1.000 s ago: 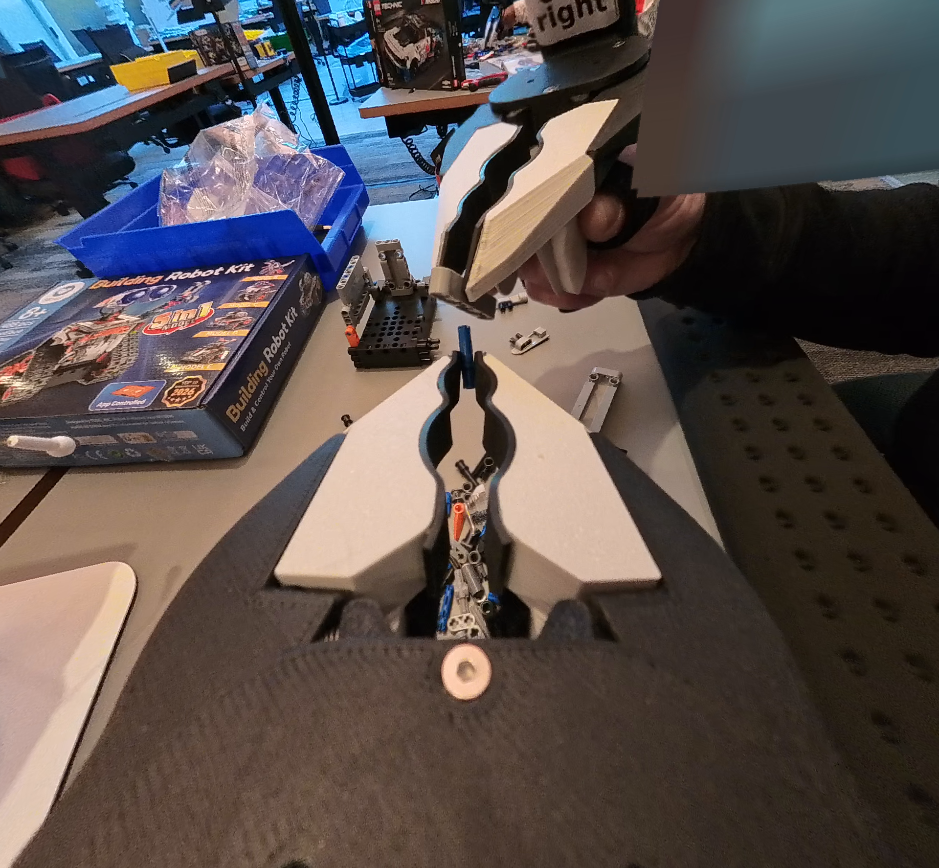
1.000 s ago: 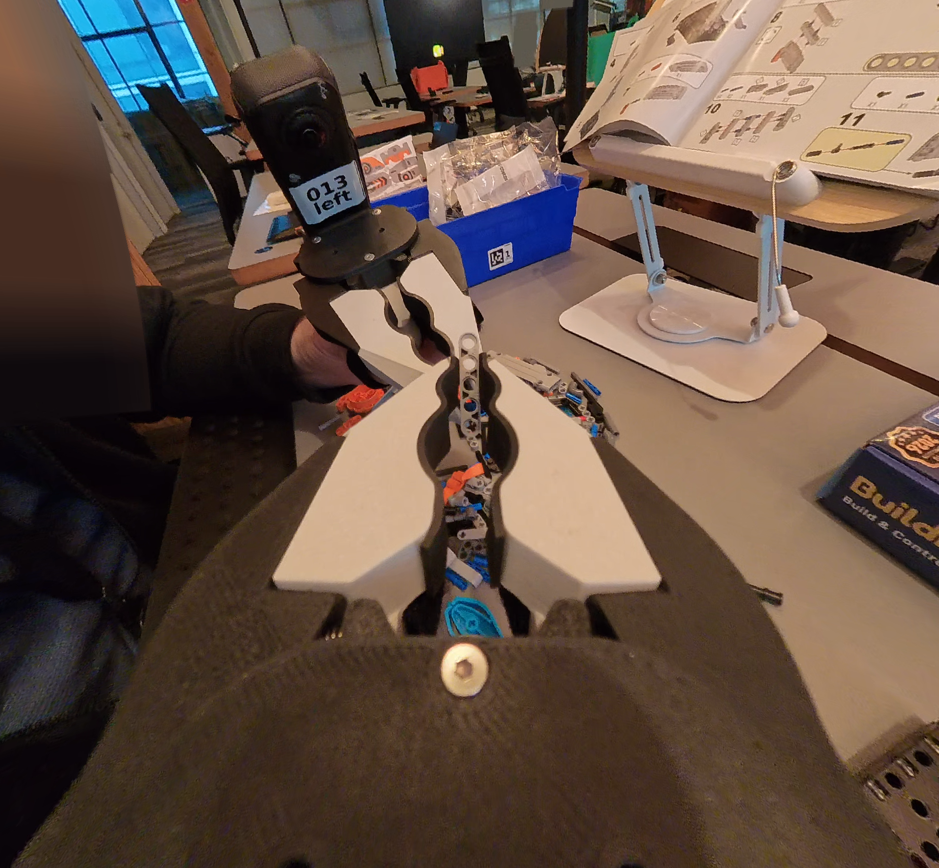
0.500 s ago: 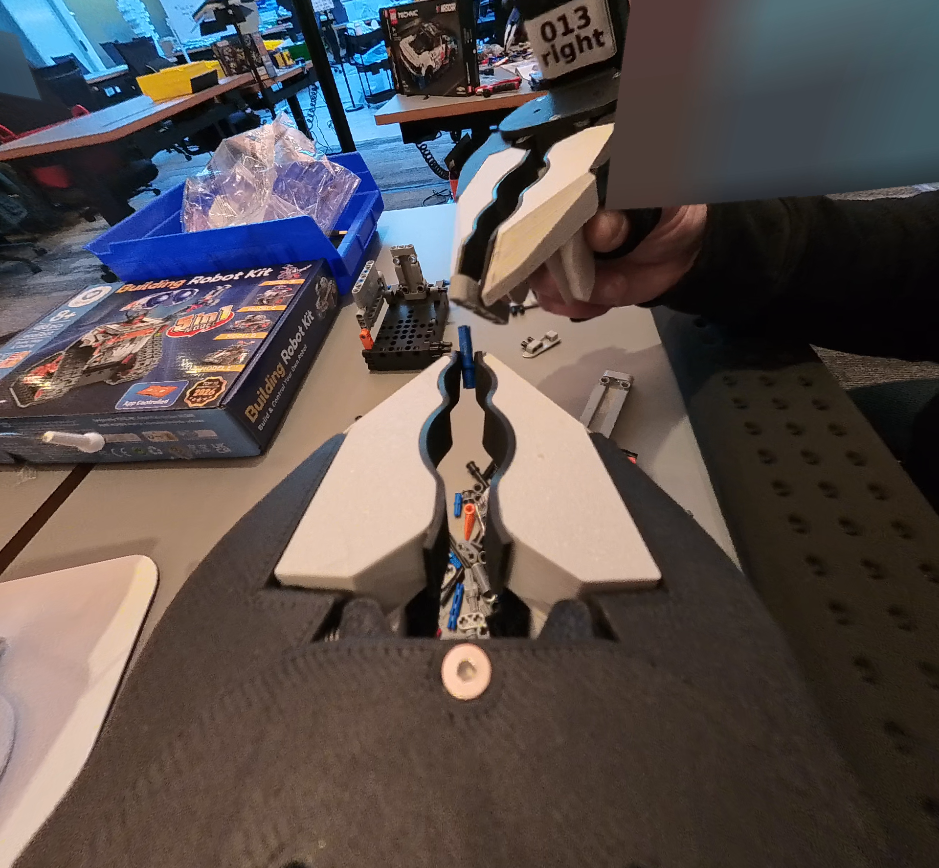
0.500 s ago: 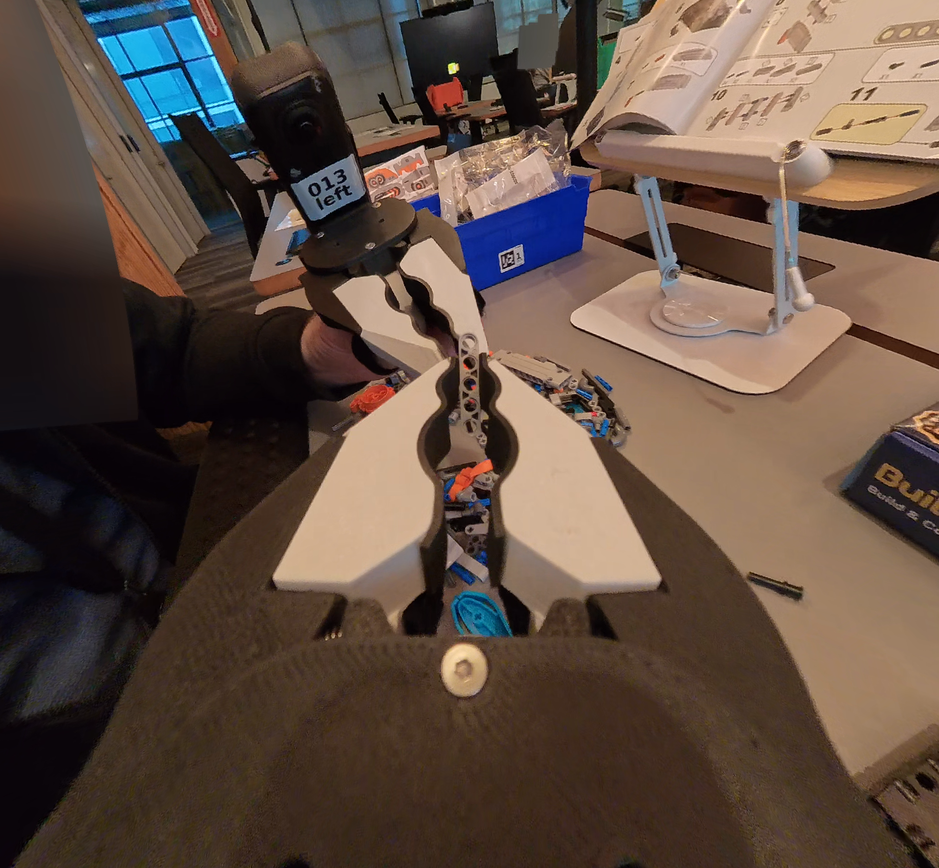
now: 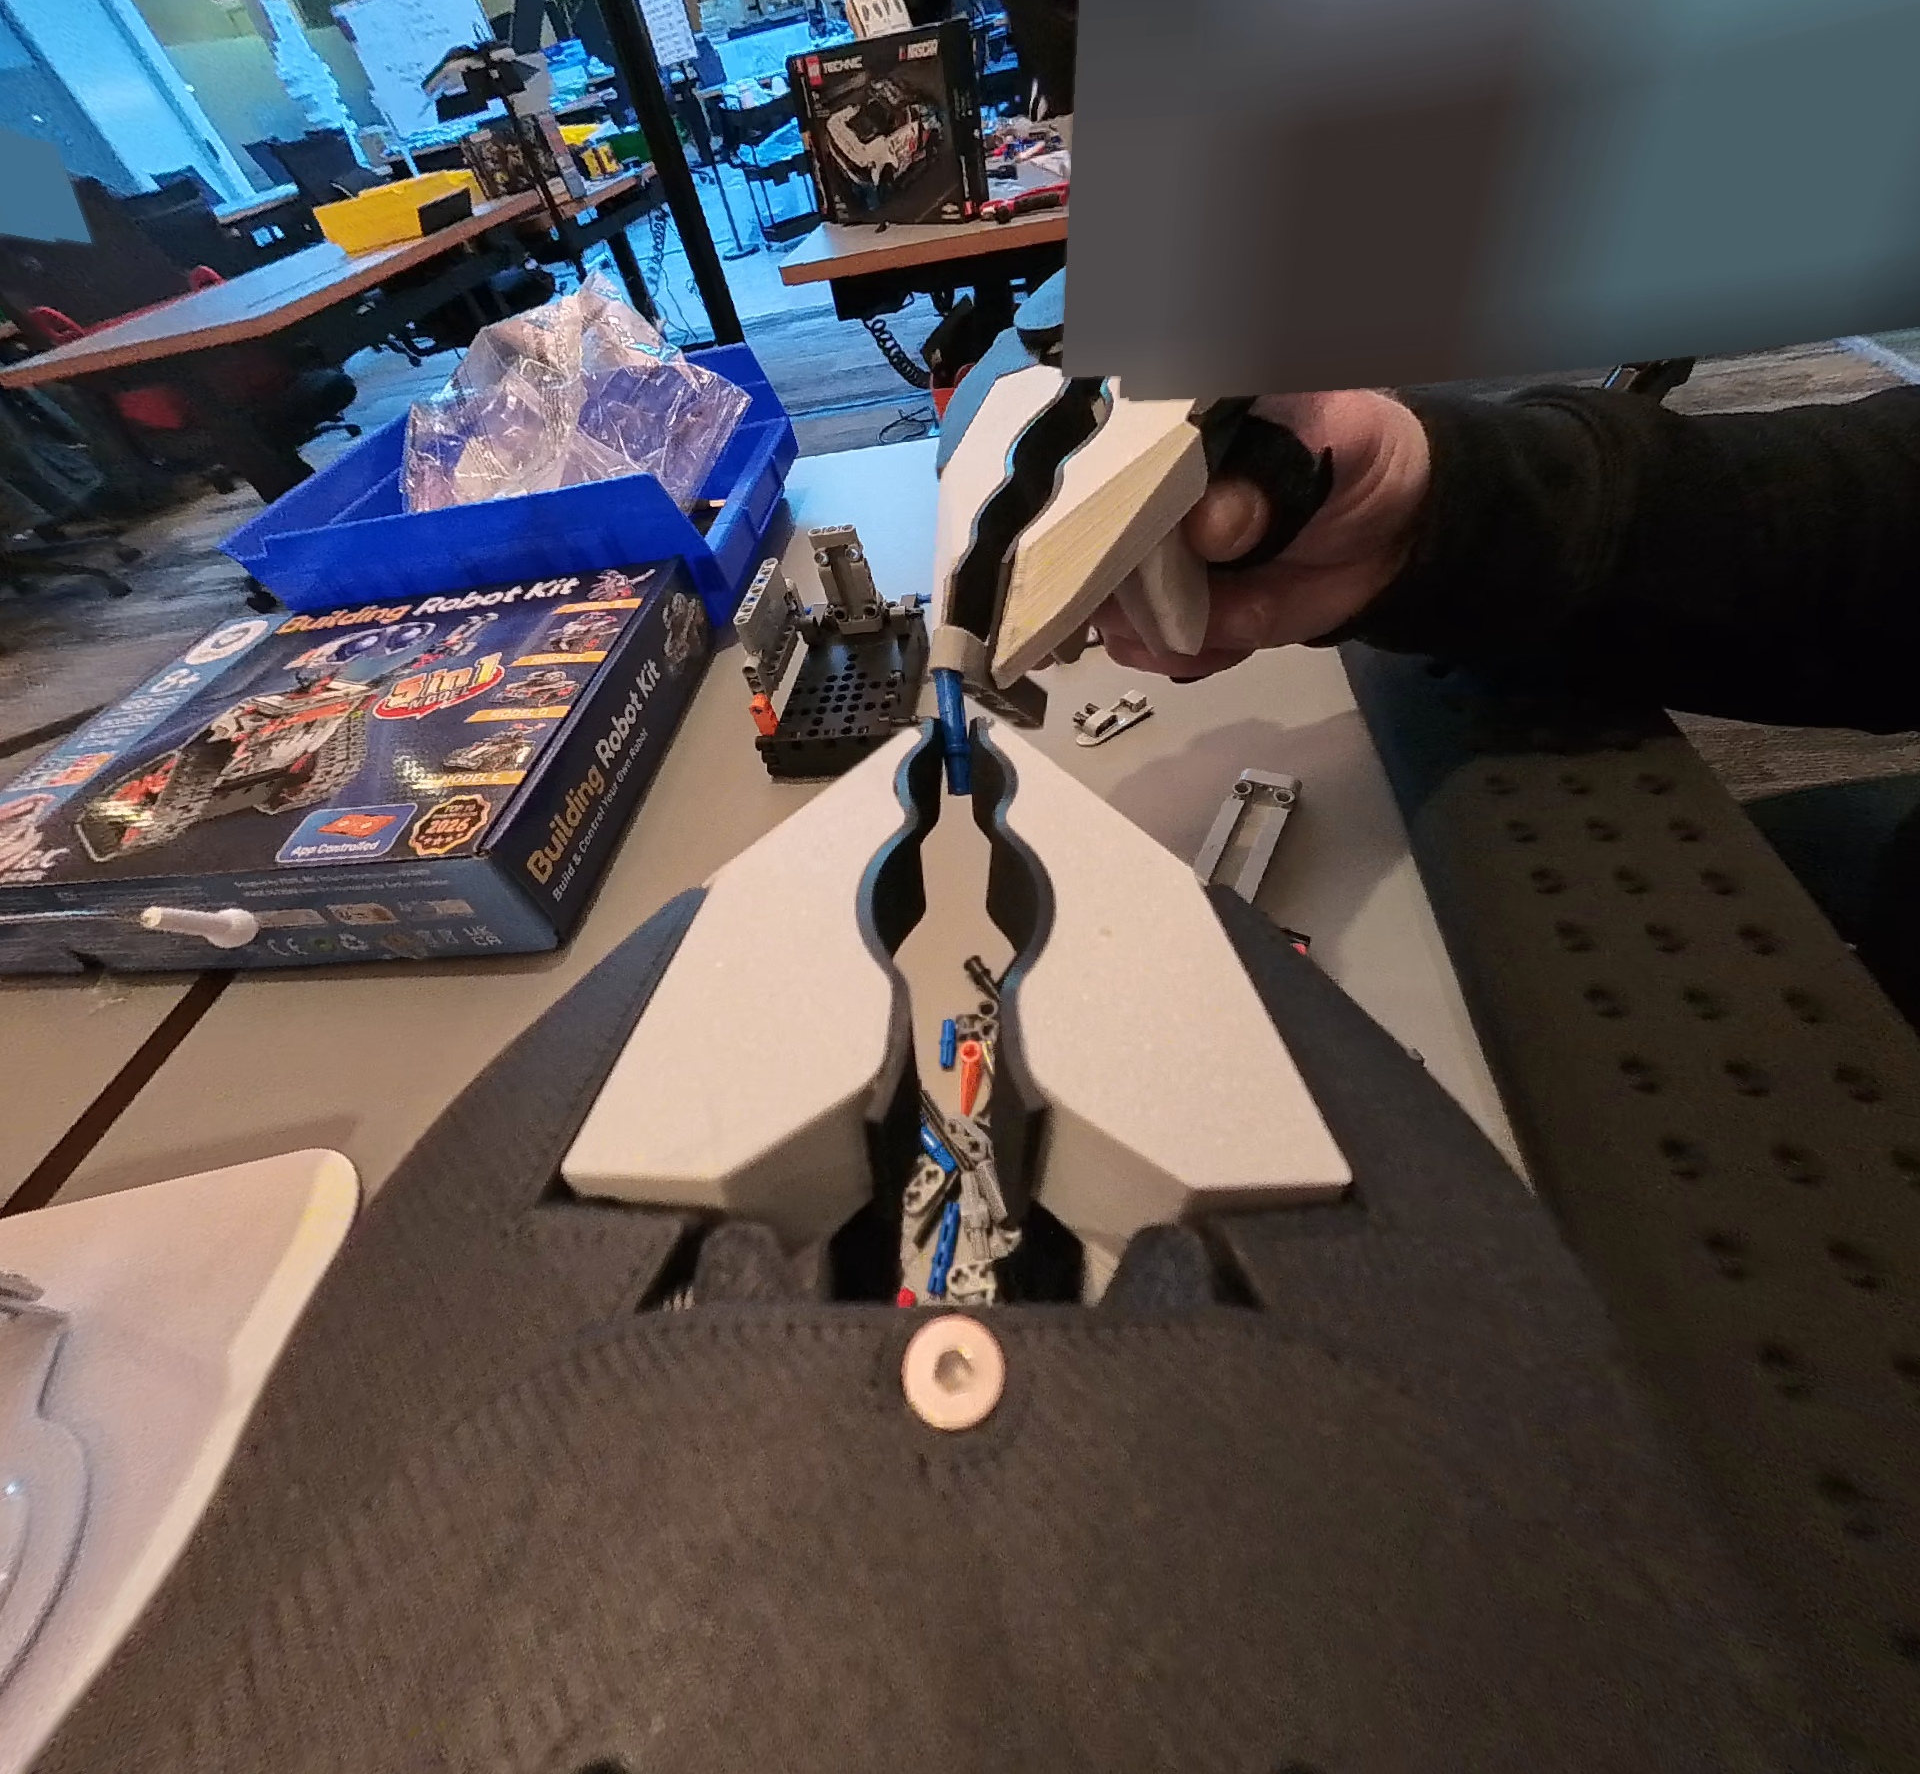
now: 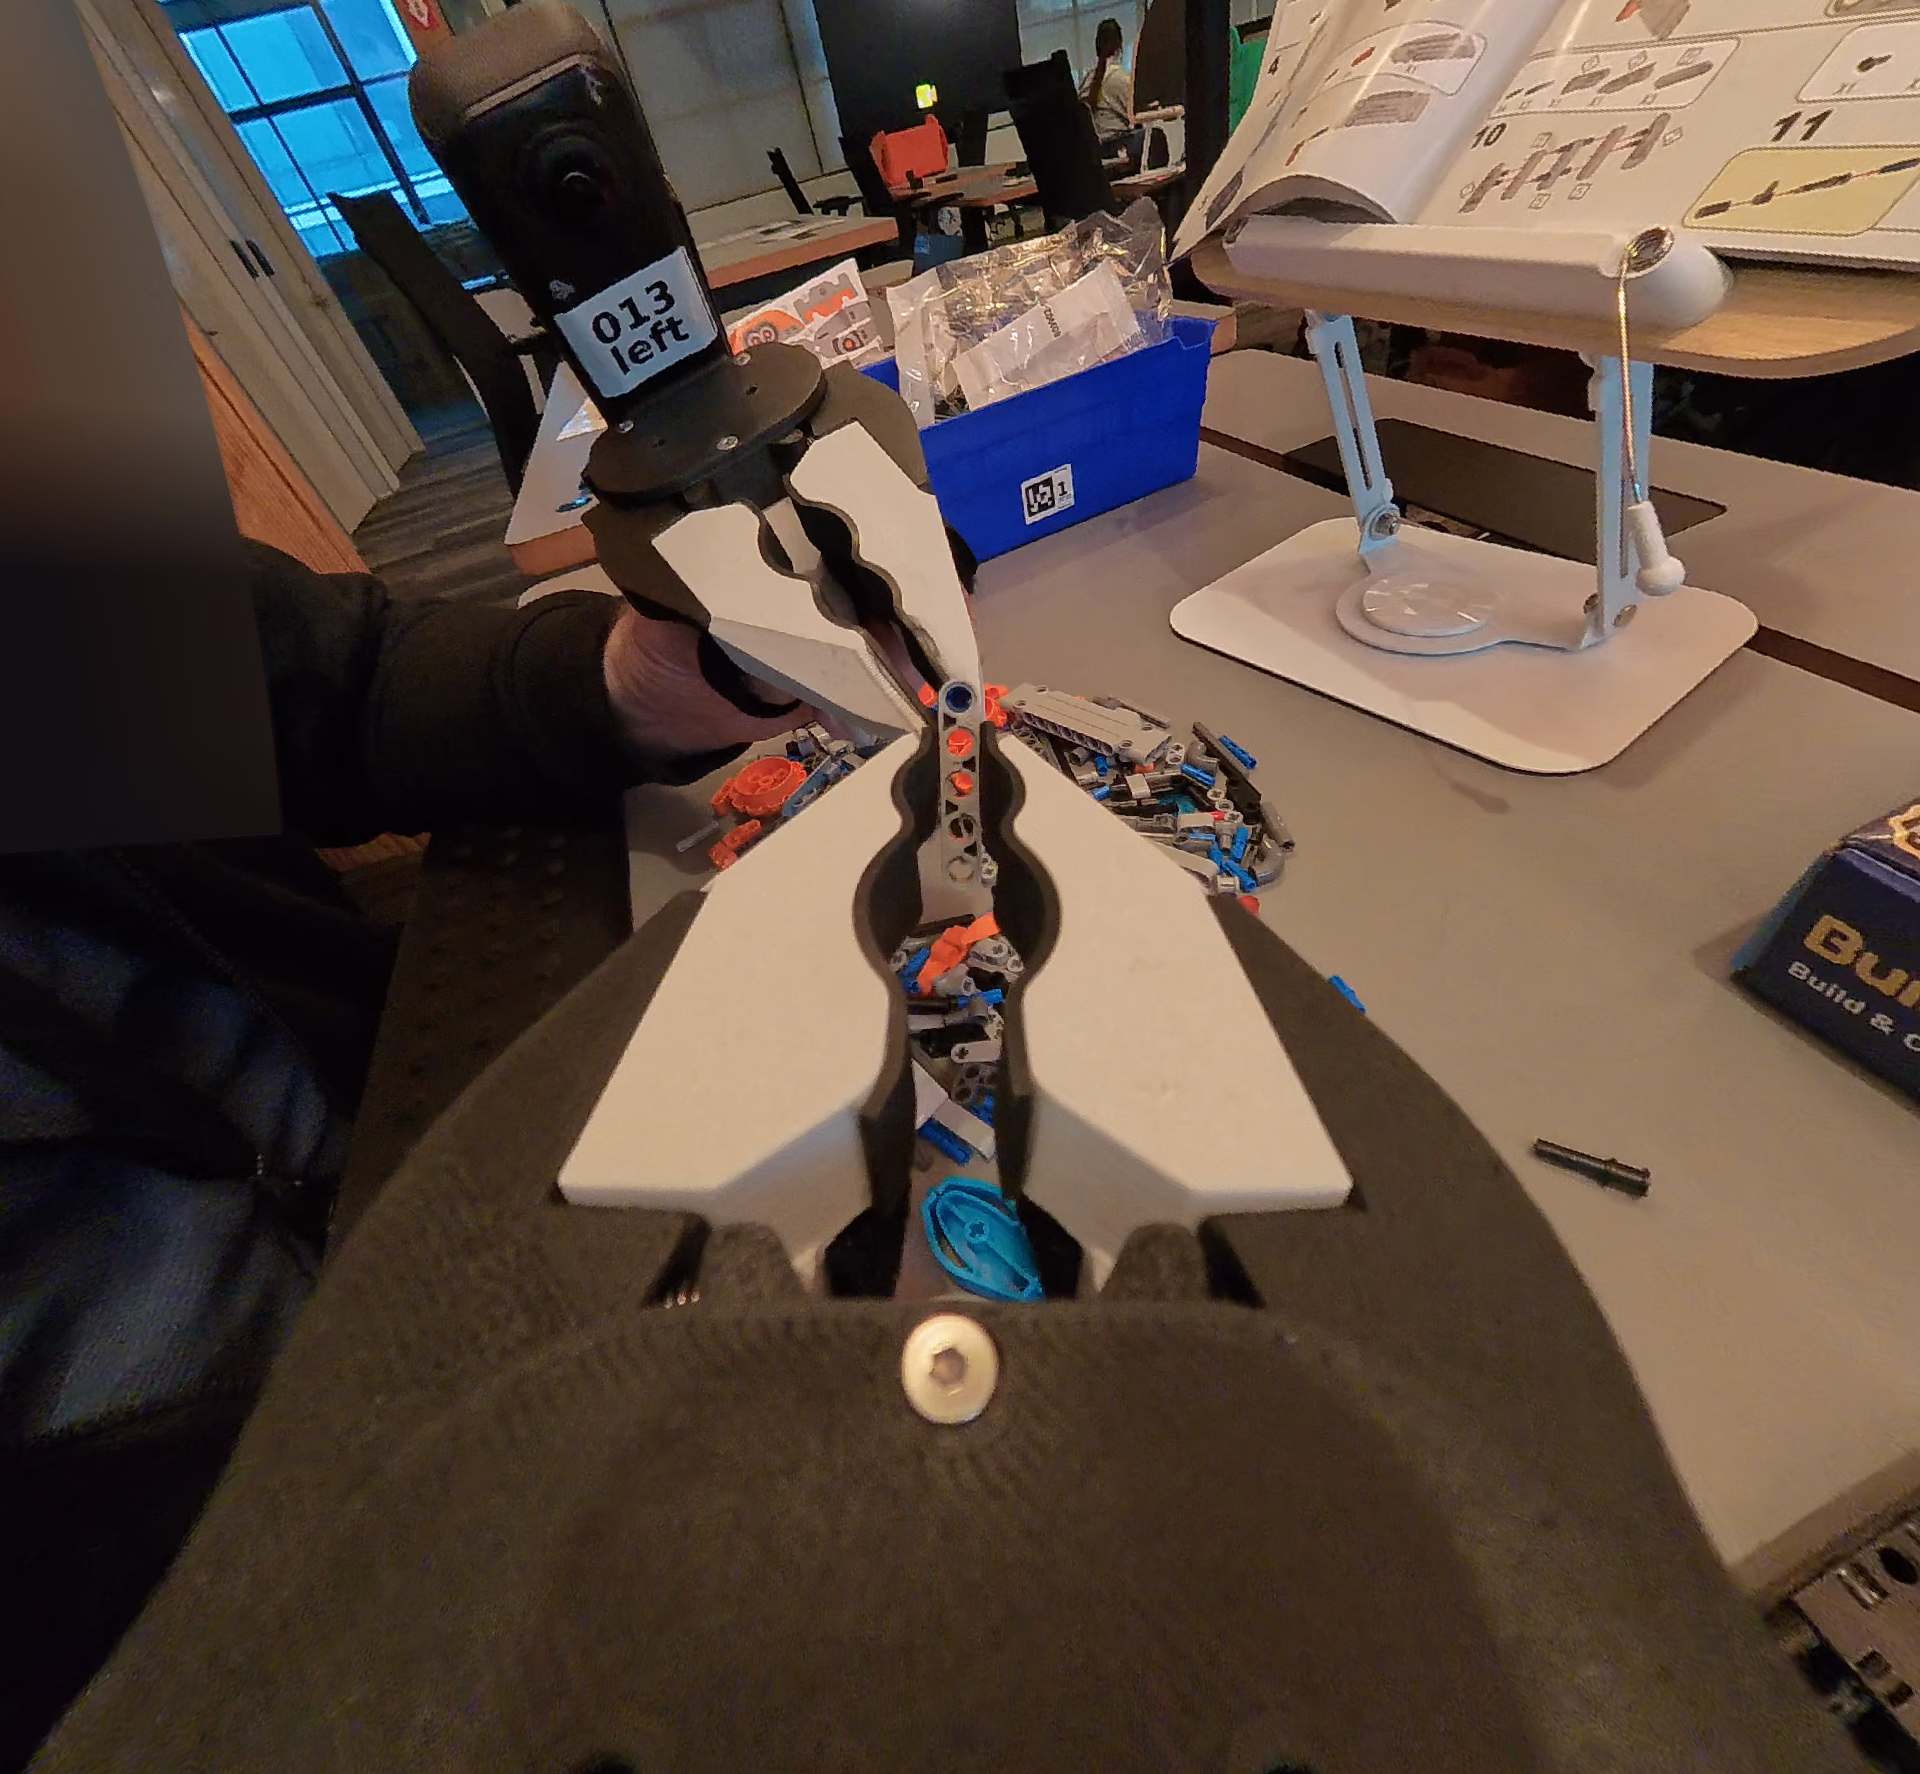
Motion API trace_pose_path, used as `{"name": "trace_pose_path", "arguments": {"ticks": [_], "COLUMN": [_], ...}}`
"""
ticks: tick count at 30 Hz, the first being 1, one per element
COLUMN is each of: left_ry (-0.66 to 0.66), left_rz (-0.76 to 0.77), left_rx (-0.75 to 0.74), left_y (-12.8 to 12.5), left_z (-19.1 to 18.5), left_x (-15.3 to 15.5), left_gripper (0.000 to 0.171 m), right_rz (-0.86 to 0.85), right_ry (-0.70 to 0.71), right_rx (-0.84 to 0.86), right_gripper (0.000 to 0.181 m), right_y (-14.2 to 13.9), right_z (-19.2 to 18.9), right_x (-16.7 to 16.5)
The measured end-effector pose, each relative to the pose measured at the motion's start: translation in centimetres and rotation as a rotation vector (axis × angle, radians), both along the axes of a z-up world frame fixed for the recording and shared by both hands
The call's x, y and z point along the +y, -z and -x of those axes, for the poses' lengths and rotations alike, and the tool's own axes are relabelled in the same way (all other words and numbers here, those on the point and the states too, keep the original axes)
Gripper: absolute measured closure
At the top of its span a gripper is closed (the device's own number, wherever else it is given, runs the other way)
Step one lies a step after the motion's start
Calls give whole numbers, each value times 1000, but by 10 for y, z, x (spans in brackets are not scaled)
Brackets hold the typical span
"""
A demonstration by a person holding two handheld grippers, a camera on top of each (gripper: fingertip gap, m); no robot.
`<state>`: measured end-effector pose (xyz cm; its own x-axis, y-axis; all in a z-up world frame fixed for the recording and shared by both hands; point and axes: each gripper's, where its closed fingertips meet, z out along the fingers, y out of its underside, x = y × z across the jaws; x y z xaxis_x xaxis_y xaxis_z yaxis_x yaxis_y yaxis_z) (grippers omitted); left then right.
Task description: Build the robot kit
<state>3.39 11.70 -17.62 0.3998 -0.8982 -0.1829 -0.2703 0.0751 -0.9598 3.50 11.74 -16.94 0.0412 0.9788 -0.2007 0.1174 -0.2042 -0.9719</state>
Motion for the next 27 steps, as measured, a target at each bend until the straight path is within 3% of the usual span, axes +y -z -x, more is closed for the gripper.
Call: {"name": "trace_pose_path", "arguments": {"ticks": [16,24,27], "left_ry": [-66,-63,-67], "left_rz": [-323,-446,-435], "left_rx": [415,681,684], "left_y": [22,45,48], "left_z": [-1,2,1], "left_x": [-5,-7,-6], "left_gripper": [170,170,170], "right_rz": [-40,-86,-81], "right_ry": [-73,-102,-109], "right_rx": [-182,-347,-355], "right_gripper": [178,177,177], "right_y": [25,53,58], "right_z": [-2,-4,-5], "right_x": [-10,-12,-12]}}
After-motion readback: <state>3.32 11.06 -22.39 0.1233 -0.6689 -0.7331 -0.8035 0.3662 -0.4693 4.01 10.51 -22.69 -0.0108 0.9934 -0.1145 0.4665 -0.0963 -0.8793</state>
